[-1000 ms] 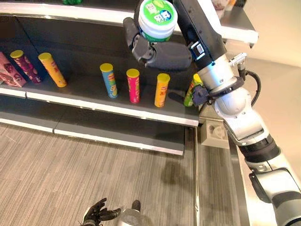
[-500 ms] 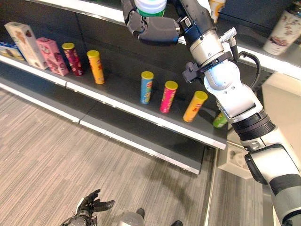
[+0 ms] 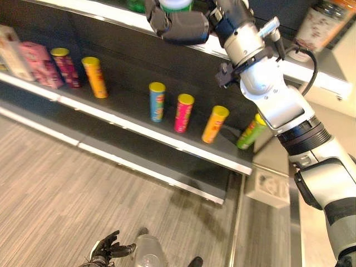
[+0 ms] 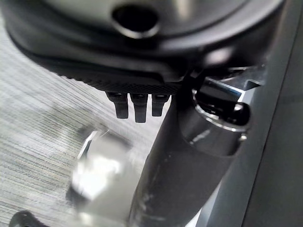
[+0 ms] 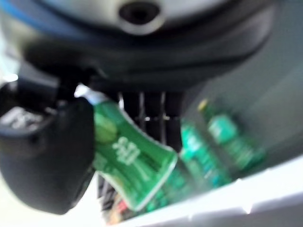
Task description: Put the goods on the table back onto the shelves and tidy them up.
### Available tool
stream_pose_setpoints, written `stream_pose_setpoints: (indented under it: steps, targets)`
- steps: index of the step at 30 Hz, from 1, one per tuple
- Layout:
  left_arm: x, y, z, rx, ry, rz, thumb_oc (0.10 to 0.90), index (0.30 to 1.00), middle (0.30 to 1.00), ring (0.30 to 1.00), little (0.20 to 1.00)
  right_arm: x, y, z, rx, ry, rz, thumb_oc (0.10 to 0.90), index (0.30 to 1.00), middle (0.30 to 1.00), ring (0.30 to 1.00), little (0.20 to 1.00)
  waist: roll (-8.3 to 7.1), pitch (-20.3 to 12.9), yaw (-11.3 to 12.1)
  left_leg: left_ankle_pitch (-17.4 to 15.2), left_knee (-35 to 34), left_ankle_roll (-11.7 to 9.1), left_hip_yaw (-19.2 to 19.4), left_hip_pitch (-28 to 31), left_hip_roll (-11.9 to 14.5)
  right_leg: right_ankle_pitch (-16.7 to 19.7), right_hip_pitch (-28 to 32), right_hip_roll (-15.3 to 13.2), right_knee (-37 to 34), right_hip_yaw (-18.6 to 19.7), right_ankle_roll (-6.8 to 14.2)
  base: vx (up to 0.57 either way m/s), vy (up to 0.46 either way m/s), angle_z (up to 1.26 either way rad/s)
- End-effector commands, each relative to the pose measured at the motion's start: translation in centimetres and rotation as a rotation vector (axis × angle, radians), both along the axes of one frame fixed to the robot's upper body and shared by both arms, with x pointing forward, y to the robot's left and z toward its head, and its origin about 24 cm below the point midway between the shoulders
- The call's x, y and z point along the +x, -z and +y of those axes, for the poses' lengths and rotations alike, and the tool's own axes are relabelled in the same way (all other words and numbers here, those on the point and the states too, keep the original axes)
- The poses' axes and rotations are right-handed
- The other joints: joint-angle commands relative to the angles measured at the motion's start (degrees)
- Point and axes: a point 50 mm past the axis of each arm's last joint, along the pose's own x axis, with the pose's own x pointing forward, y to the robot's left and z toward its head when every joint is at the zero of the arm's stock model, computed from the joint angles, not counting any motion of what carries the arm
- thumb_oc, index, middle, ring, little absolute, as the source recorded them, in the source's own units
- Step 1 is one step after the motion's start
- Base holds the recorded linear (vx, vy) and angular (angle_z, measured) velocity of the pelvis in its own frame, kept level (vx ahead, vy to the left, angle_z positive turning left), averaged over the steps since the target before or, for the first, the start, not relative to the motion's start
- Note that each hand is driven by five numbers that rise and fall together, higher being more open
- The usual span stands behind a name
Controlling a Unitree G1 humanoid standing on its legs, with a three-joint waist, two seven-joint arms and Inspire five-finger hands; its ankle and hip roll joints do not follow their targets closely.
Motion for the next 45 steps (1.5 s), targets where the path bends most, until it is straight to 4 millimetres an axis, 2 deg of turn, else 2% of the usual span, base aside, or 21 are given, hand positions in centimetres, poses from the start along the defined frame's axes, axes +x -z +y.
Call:
stream_pose_setpoints:
  steps: [1, 3, 4, 5, 6, 7, 8, 9, 10, 11, 12, 16, 17, 22, 27, 28, 30, 34, 35, 37, 45]
  targets:
    - [1.3, -0.8, -0.1, 0.034, 0.081, -0.07, 0.8, 0.9, 0.9, 0.9, 0.9, -2.5, -5.5, -1.2, 0.105, -0.012, -0.194, 0.4, 0.3, 0.3, 0.3, 0.3, 0.45, -6.4, 2.2, 5.3, -1.9, 5.0, 2.7, 4.7, -5.8, -4.0, 6.5, -9.4, 0.8, -2.3, 8.6, 0.2, 0.506, -0.43]
    - [1.7, -0.9, -0.1, 0.041, 0.111, -0.07, 0.8, 0.9, 0.9, 0.9, 0.9, -2.2, -4.9, -2.2, 0.105, 0.024, -0.179, 0.4, 0.3, 0.3, 0.3, 0.3, -0.11, -6.7, 1.6, 3.8, -1.4, 6.9, 3.7, 5.7, -9.0, -2.0, 5.7, -13.1, 3.1, -1.2, 9.9, 0.16, 0.494, -0.5]
    - [1.8, -1.1, 0.1, 0.055, 0.133, -0.071, 0.8, 0.9, 0.9, 0.9, 0.9, -2.0, -4.8, -2.4, 0.12, 0.026, -0.169, 0.4, 0.3, 0.3, 0.3, 0.3, -0.37, -6.9, 1.5, 3.0, -1.9, 8.3, 4.4, 6.8, -10.4, -1.8, 4.7, -14.4, 5.5, -0.1, 9.8, 0.09, 0.296, -0.22]
    - [1.8, -1.1, 0.1, 0.055, 0.133, -0.071, 0.8, 0.9, 0.9, 0.9, 0.9, -2.0, -4.8, -2.4, 0.12, 0.026, -0.169, 0.4, 0.3, 0.3, 0.3, 0.3, -0.42, -6.9, 1.6, 3.0, -1.9, 8.3, 4.5, 6.8, -10.4, -1.8, 4.6, -14.5, 5.6, 0.0, 9.8, 0.07, 0.281, -0.08]
    - [2.1, -1.3, 0.2, 0.071, 0.153, -0.078, 0.8, 0.9, 0.9, 0.9, 0.9, -1.7, -4.6, -2.5, 0.129, 0.024, -0.149, 0.4, 0.3, 0.3, 0.3, 0.3, -0.19, -6.8, 0.9, 2.6, -2.2, 9.5, 5.2, 7.6, -11.5, -1.0, 3.3, -15.5, 7.9, 0.6, 9.7, 0.04, 0.407, 0.08]
    - [2.1, -1.5, 0.3, 0.075, 0.153, -0.09, 0.8, 0.9, 0.9, 0.9, 0.9, -1.2, -4.3, -2.3, 0.161, 0.012, -0.118, 0.4, 0.3, 0.3, 0.3, 0.3, 0.61, -6.5, 1.4, 2.5, -3.9, 11.1, 7.0, 9.6, -13.2, 1.1, 0.6, -18.0, 12.3, -0.4, 9.8, 0.04, 0.413, 0.16]
    - [2.1, -1.5, 0.3, 0.075, 0.152, -0.09, 0.8, 0.9, 0.9, 0.9, 0.9, -1.2, -4.3, -2.3, 0.161, 0.011, -0.117, 0.4, 0.3, 0.3, 0.3, 0.3, 0.5, -6.5, 1.5, 2.7, -4.1, 11.2, 7.1, 9.8, -13.4, 1.1, 0.5, -18.2, 12.4, -0.2, 9.9, 0.07, 0.492, -0.19]
    - [1.3, -1.4, 0.9, 0.076, 0.127, -0.075, 0.8, 0.9, 0.9, 0.9, 0.9, -0.7, -4.0, -2.3, 0.173, 0.019, -0.096, 0.4, 0.3, 0.3, 0.3, 0.3, 1.54, -6.4, 3.1, 1.4, -5.3, 11.9, 9.4, 11.8, -14.4, 3.2, 0.4, -20.8, 15.7, -6.9, 10.4, 0.01, 0.335, -0.61]
    - [0.7, -1.4, 1.3, 0.078, 0.113, -0.066, 0.8, 0.9, 0.9, 0.9, 0.9, -0.7, -4.0, -2.4, 0.173, 0.02, -0.092, 0.4, 0.3, 0.3, 0.3, 0.3, 1.86, -5.6, 3.2, 1.7, -5.1, 12.7, 10.0, 12.3, -15.3, 3.9, 0.2, -21.4, 17.3, -8.7, 9.8, 0.02, 0.381, -0.85]
    - [0.4, -1.3, 1.5, 0.082, 0.107, -0.055, 0.8, 0.9, 0.9, 0.9, 0.9, -0.6, -3.9, -2.5, 0.167, 0.034, -0.094, 0.4, 0.3, 0.3, 0.3, 0.3, 2.11, -5.5, 3.1, 1.7, -5.2, 12.8, 10.4, 12.5, -15.3, 3.3, -0.6, -20.2, 17.7, -8.0, 9.9, -0.03, 0.183, -0.56]
    - [0.1, -1.2, 1.7, 0.084, 0.106, -0.046, 0.8, 0.9, 0.9, 0.9, 0.9, -0.6, -3.8, -2.7, 0.161, 0.04, -0.097, 0.4, 0.3, 0.3, 0.3, 0.3, 2.2, -5.1, 2.5, 1.9, -5.3, 12.8, 10.2, 12.5, -15.4, 2.2, -1.6, -17.7, 16.0, -5.7, 9.5, 0.02, 0.076, -0.17]
    - [0.3, -1.4, 1.9, 0.087, 0.111, -0.05, 0.8, 0.9, 0.9, 0.9, 0.9, -1.1, -4.3, -3.6, 0.17, 0.062, -0.135, 0.4, 0.3, 0.3, 0.3, 0.3, 2.17, -4.9, 2.7, 2.3, -5.2, 11.9, 9.7, 12.0, -15.6, 2.0, -0.7, -16.0, 9.6, -4.5, 10.1, 0.02, -0.005, 0.06]
    - [0.3, -1.2, 1.5, 0.077, 0.116, -0.049, 0.8, 0.9, 0.9, 0.9, 0.9, -1.2, -4.4, -4.0, 0.171, 0.08, -0.152, 0.4, 0.3, 0.3, 0.3, 0.3, 1.43, -5.3, 2.8, 2.3, -5.1, 11.3, 9.6, 11.9, -15.4, 2.4, 0.7, -15.5, 7.1, -4.2, 11.0, 0.05, -0.063, 0.09]
    - [-0.1, -0.8, 0.8, 0.058, 0.114, -0.037, 0.8, 0.9, 0.9, 0.9, 0.9, -1.3, -4.4, -3.7, 0.172, 0.078, -0.157, 0.4, 0.3, 0.3, 0.3, 0.3, 0.2, -6.3, 3.0, 2.1, -5.0, 11.2, 10.5, 12.0, -14.9, 3.6, 2.3, -15.5, 4.2, -5.6, 11.8, 0.04, -0.063, 0.03]
    - [-0.3, -0.6, 0.4, 0.04, 0.087, -0.039, 0.8, 0.9, 0.9, 0.9, 0.9, -1.9, -4.3, -3.6, 0.239, -0.045, -0.107, 0.4, 0.3, 0.3, 0.3, 0.3, -1.29, -6.7, 2.6, 1.7, -4.8, 11.1, 10.8, 12.4, -14.0, 4.2, 3.0, -14.8, 2.7, -5.8, 12.1, 0.03, -0.065, -0.14]
    - [-0.5, -0.5, 0.4, 0.027, 0.068, -0.037, 0.8, 0.9, 0.9, 0.9, 0.9, -1.8, -4.0, -4.1, 0.269, -0.123, -0.034, 0.4, 0.3, 0.3, 0.3, 0.3, -2.27, -6.7, 2.3, 1.6, -4.8, 11.0, 11.1, 12.6, -13.6, 4.4, 3.1, -14.5, 2.5, -5.8, 12.2, 0.02, -0.054, -0.24]
    - [-0.9, -0.3, 0.5, 0.022, 0.048, -0.025, 0.8, 0.9, 0.9, 0.9, 0.9, -1.3, -3.3, -5.2, 0.308, -0.193, 0.063, 0.4, 0.3, 0.3, 0.3, 0.3, -3.22, -6.6, 2.2, 1.6, -4.7, 10.8, 11.4, 12.7, -13.3, 4.6, 3.2, -14.4, 2.7, -5.9, 12.4, 0.02, -0.046, -0.16]
    - [-1.5, 0.0, 0.9, 0.021, 0.012, -0.003, 0.8, 0.9, 0.9, 0.9, 0.9, -0.4, -2.5, -7.8, 0.352, -0.197, 0.17, 0.4, 0.3, 0.3, 0.3, 0.3, -4.71, -6.6, 2.0, 1.3, -4.7, 10.6, 11.7, 13.1, -12.8, 4.3, 3.7, -14.1, 2.7, -6.1, 12.4, 0.0, -0.005, -0.02]
    - [-1.5, 0.0, 0.9, 0.021, 0.012, -0.004, 0.8, 0.9, 0.9, 0.9, 0.9, -0.4, -2.5, -7.8, 0.352, -0.197, 0.17, 0.4, 0.3, 0.3, 0.3, 0.3, -4.67, -6.6, 2.1, 1.3, -4.7, 10.5, 11.7, 13.1, -12.8, 4.3, 3.7, -14.1, 2.7, -6.1, 12.4, 0.0, 0.0, 0.0]
    - [-2.0, 0.1, 1.5, 0.028, -0.02, 0.014, 0.8, 0.9, 0.9, 0.9, 0.9, 0.5, -1.6, -9.2, 0.389, -0.183, 0.248, 0.4, 0.3, 0.3, 0.3, 0.3, -5.69, -6.9, 2.0, 1.1, -4.6, 10.4, 12.0, 13.4, -12.6, 4.1, 3.9, -13.8, 2.7, -5.9, 12.4, 0.0, 0.001, -0.02]
    - [-3.0, 0.4, 2.0, 0.041, -0.053, 0.052, 0.8, 0.9, 0.9, 0.9, 0.9, 1.3, -1.0, -11.4, 0.455, -0.101, 0.271, 0.4, 0.3, 0.3, 0.3, 0.3, -6.37, -7.0, 1.8, 0.9, -4.7, 10.3, 12.5, 13.8, -12.5, 4.0, 4.1, -13.7, 2.8, -5.7, 12.3, 0.0, 0.0, 0.0]
